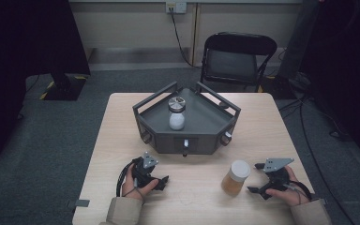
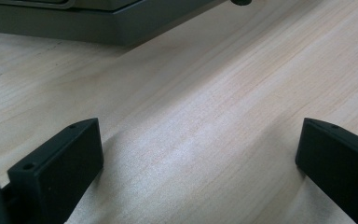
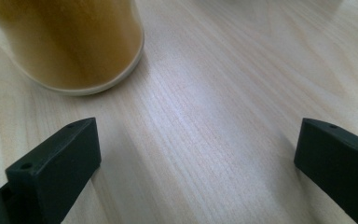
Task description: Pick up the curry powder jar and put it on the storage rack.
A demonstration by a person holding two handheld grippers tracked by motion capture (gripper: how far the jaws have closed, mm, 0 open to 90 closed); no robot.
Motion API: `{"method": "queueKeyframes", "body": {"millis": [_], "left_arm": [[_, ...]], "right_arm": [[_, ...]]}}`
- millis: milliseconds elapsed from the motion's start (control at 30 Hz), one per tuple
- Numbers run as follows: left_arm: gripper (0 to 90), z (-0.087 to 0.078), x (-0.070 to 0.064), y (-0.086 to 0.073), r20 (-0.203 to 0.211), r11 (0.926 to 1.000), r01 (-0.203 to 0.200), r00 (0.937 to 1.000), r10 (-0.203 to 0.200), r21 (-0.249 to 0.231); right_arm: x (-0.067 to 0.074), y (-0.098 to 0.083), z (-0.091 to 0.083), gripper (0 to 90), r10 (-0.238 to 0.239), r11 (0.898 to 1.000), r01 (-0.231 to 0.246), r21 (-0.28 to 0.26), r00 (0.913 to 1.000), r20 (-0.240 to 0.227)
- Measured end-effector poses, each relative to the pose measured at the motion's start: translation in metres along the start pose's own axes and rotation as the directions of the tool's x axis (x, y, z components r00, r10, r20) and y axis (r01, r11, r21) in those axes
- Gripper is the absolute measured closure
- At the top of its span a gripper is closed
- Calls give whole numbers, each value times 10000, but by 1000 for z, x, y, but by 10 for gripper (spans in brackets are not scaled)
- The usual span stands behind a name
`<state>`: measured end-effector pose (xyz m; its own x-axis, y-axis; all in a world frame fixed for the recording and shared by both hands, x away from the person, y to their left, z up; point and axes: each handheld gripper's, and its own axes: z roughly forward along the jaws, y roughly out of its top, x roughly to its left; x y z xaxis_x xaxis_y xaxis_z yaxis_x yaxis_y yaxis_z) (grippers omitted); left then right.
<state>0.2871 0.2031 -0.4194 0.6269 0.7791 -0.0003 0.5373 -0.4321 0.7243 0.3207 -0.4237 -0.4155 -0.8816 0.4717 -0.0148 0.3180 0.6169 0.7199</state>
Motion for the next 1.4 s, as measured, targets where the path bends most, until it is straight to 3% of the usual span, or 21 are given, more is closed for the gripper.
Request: {"method": "queueKeyframes", "body": {"millis": [400,667,967,1400], "left_arm": [[1,0,0,0,6,10000,2,10000,-2,0],[1,0,0,0,5,10000,1,10000,-1,0],[1,0,0,0,5,10000,-1,10000,1,1],[1,0,0,0,4,10000,2,10000,-2,-3]], "right_arm": [[0,0,0,0,-35,10000,35,1,10000,-27],[-1,5,0,8,-416,9991,416,-5,9978,-525],[-3,5,-6,6,-241,9991,209,-366,9956,-900],[3,19,-12,6,-491,9972,416,-614,9908,-1263]]}}
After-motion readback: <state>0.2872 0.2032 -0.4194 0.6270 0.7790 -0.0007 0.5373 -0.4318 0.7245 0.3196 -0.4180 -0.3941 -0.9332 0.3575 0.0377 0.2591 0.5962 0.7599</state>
